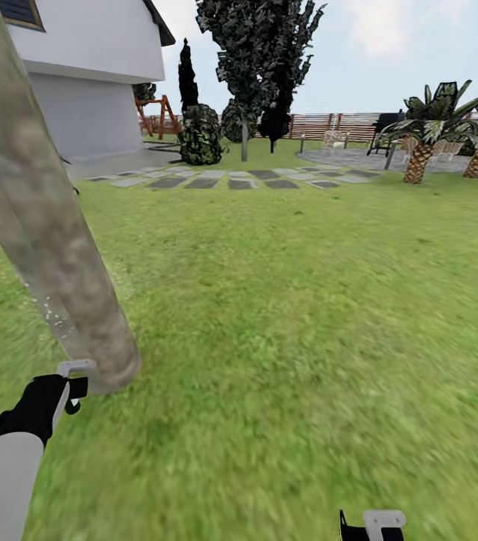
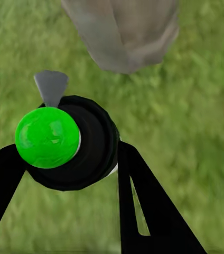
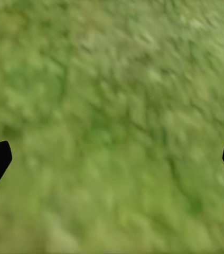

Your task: In the garden, pick up the pesticide atomizer on the floor and spray pesticide onto both trees until each tree trunk is fully covered.

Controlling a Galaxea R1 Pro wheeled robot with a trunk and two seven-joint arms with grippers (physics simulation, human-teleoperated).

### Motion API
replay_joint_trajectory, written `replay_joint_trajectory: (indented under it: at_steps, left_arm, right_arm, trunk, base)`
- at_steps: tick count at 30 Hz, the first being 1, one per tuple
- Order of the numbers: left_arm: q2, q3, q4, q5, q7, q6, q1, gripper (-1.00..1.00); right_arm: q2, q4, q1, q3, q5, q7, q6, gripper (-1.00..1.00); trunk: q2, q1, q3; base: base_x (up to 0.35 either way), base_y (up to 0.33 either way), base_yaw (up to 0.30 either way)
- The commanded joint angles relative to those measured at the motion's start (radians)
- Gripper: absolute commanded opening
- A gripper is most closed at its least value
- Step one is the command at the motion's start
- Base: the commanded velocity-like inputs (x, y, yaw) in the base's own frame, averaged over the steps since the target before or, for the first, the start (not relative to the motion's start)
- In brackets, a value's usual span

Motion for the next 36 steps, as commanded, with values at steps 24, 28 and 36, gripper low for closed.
replay_joint_trajectory:
  at_steps: [24,28,36]
  left_arm:
    - [0.002,0.001,0.000,-0.002,0.009,0.000,0.000,-1.00]
    - [0.002,0.001,0.000,-0.002,0.010,0.000,0.000,-1.00]
    - [0.003,0.002,0.000,-0.003,0.010,-0.001,0.000,-1.00]
  right_arm:
    - [0.002,0.000,0.000,0.001,0.000,0.000,0.000,1.00]
    - [0.002,0.000,0.000,0.001,0.000,0.001,0.000,1.00]
    - [0.002,0.000,0.000,0.001,0.000,0.001,0.000,1.00]
  trunk:
    - [0.000,0.000,0.000]
    - [0.000,0.000,0.000]
    - [0.000,0.000,0.000]
  base:
    - [0.060,-0.276,0.210]
    - [0.146,-0.273,0.001]
    - [0.150,-0.269,0.089]
